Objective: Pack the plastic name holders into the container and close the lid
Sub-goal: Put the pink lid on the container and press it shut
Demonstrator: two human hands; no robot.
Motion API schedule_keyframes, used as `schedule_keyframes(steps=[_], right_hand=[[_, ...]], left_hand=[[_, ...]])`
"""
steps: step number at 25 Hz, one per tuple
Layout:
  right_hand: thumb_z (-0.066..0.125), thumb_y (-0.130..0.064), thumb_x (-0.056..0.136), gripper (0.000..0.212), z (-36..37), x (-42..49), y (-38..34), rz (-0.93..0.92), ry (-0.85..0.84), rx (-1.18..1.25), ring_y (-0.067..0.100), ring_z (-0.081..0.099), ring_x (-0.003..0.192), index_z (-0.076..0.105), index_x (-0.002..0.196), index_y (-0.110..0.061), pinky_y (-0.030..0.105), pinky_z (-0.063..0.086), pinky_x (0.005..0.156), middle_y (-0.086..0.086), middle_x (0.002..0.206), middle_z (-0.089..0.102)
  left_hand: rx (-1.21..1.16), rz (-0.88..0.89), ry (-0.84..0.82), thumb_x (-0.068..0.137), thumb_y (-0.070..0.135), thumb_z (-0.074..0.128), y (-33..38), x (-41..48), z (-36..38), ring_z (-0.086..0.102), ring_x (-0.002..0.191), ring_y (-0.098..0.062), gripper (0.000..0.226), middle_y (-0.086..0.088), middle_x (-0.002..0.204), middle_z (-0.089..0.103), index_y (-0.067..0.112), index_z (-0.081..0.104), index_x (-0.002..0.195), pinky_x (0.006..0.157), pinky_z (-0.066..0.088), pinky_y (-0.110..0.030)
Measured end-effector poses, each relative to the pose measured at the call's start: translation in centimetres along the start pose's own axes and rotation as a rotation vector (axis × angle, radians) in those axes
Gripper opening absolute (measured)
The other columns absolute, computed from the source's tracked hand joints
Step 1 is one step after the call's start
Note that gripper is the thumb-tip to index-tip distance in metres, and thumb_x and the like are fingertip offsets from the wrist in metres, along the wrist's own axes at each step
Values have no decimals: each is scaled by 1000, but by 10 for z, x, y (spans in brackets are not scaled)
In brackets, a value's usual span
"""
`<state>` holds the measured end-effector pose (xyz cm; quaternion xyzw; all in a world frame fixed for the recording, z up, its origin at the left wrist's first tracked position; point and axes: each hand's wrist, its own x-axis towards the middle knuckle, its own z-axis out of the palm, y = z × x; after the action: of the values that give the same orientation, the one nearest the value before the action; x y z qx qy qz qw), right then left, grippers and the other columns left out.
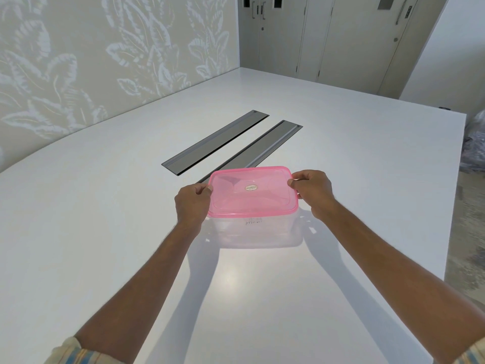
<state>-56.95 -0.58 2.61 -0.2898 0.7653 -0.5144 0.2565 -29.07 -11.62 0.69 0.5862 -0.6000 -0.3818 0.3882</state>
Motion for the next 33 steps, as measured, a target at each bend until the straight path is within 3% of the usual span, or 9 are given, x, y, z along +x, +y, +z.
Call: schedule_keyframes(steps=[4,6,10,15,20,23,29,33], right_hand=[[80,-16,85,11,2,1,5,11,1,-18,18,71,82,74,83,-25,43,64,83,-3,92,75],[79,-17,86,6,3,1,8,24,0,-19,22,73,90,77,91,-20,46,64,85,-2,94,76],[77,-19,87,19,2,0,13,22,-1,-30,21,72,92,77,106,-17,46,63,89,-1,98,75],[76,-21,88,21,3,-1,17,5,-3,-51,21,71,90,75,109,-18,46,63,89,0,97,74],[75,-22,89,19,2,-2,17,14,-9,-51,17,70,77,74,108,-22,47,65,81,0,90,75],[76,-23,89,19,2,-2,18,9,-8,-47,16,69,77,74,107,-23,46,65,81,0,91,75],[75,-21,91,18,4,-1,22,-1,10,-27,17,66,78,73,109,-20,45,64,84,1,89,74],[70,-22,94,19,5,-1,23,-19,3,-54,18,66,80,73,112,-18,39,63,76,-2,89,72]], left_hand=[[7,9,1,96,27,71,-1,1,2,64,72,-4,17,17,76,73,19,84,103,69,48,-20],[4,14,1,96,27,70,-1,1,3,66,75,-9,16,17,77,73,20,84,101,70,50,-21],[30,21,3,97,30,69,-6,-1,6,69,84,-17,18,9,85,76,20,81,104,81,56,-31],[67,19,17,99,29,61,-7,-1,11,69,91,-20,14,14,88,69,22,73,103,68,46,-27],[154,77,-19,100,15,46,4,3,19,61,123,-24,43,0,131,66,22,63,139,105,51,-43],[275,161,-57,103,16,44,12,16,24,58,130,-30,45,-7,140,62,25,59,145,110,48,-48],[544,226,-153,111,37,35,20,50,42,62,115,-41,41,-18,122,63,13,63,129,91,48,-44],[602,219,-152,113,42,26,16,58,49,61,112,-45,45,-20,123,58,14,57,130,93,46,-47]])
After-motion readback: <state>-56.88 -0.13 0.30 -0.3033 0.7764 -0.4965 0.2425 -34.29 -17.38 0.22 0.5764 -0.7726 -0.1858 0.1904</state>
